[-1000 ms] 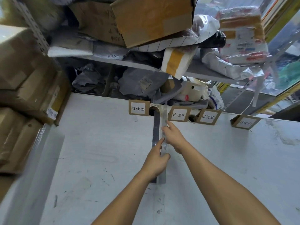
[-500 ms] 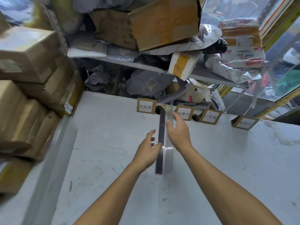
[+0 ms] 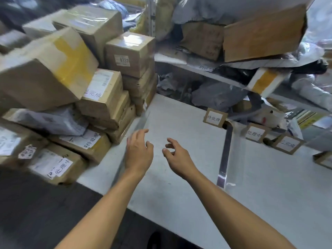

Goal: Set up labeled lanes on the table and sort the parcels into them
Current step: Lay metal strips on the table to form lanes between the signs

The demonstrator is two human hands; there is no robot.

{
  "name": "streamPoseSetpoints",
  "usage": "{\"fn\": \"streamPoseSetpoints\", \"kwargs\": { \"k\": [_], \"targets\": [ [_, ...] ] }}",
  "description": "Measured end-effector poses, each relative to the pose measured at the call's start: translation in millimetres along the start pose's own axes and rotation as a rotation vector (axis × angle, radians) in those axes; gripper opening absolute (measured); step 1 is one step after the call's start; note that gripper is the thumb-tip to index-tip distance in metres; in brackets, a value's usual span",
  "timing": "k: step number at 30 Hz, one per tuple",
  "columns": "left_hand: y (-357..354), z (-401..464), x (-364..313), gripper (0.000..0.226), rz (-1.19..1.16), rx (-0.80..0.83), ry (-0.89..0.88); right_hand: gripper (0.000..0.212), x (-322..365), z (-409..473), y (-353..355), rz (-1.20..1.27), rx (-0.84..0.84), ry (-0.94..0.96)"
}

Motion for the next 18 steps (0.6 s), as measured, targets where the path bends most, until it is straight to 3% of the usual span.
{"fn": "streamPoseSetpoints", "kwargs": {
  "k": [2,4,7,13,18],
  "targets": [
    [5.8,-1.8,41.0,0.060,0.136,0.081,0.132,0.060,4.5,-2.2,-31.3,0.008,0.083,-0.027],
    [1.5,-9.2,76.0,0.068,0.069,0.281,0.322,0.064,8.6,-3.4,-58.5,0.019,0.154,-0.050],
    [-3.4,-20.2,98.2,0.053,-0.134,0.465,0.425,0.067,12.9,-4.6,-90.1,0.039,0.231,-0.087],
    [12.3,-18.1,97.5,0.044,-0.101,0.430,0.331,0.062,21.1,-9.9,-124.4,0.173,0.338,-0.122],
    [36.8,-11.6,80.4,0.047,-0.134,0.370,0.286,0.059,22.9,-7.3,-128.4,0.222,0.321,-0.141]
  ]
}}
Point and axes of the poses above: each hand's wrist, its own z-axis towards the middle knuckle, its own y-axis out of the back of the hand, x = y × z, the point moved 5 cm from there along z, towards the middle knuckle, and after that the axes turned 4 degrees about z, right-handed, at the moved point
